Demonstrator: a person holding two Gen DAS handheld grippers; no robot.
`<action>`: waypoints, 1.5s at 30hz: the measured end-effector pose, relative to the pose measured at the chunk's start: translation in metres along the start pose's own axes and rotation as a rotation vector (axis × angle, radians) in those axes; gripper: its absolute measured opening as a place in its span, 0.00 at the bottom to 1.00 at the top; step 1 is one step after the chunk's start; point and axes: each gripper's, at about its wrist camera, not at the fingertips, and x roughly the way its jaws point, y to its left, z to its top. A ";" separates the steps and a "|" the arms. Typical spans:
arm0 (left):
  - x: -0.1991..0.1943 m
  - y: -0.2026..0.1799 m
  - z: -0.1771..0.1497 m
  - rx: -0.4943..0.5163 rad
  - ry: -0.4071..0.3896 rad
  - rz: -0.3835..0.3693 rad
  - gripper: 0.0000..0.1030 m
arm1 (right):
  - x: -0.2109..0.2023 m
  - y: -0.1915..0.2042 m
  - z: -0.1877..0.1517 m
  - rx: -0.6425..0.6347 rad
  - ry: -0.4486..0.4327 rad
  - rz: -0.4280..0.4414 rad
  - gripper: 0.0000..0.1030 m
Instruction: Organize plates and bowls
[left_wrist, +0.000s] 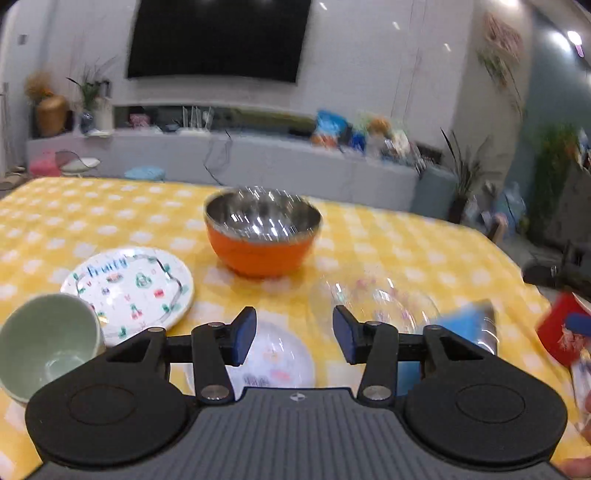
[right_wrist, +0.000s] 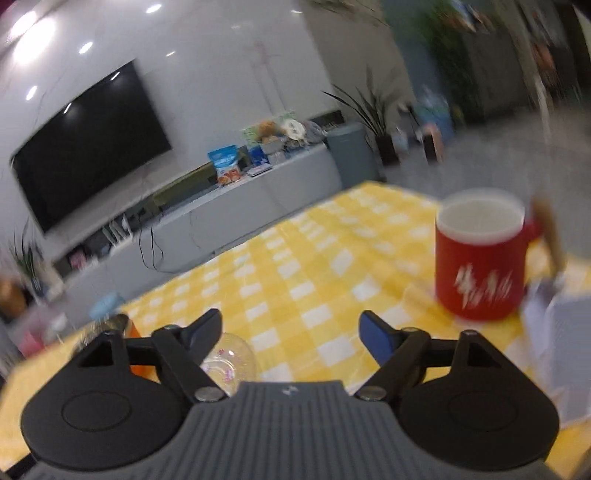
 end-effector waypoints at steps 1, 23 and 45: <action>-0.003 -0.003 0.003 -0.006 0.019 -0.020 0.55 | -0.003 -0.001 0.002 -0.015 0.039 0.037 0.98; -0.057 -0.009 0.008 0.191 0.190 -0.266 0.77 | 0.036 -0.003 -0.039 -0.031 0.568 0.177 0.10; 0.005 -0.013 -0.010 0.057 0.348 -0.145 0.14 | 0.002 0.000 -0.029 -0.058 0.551 0.235 0.01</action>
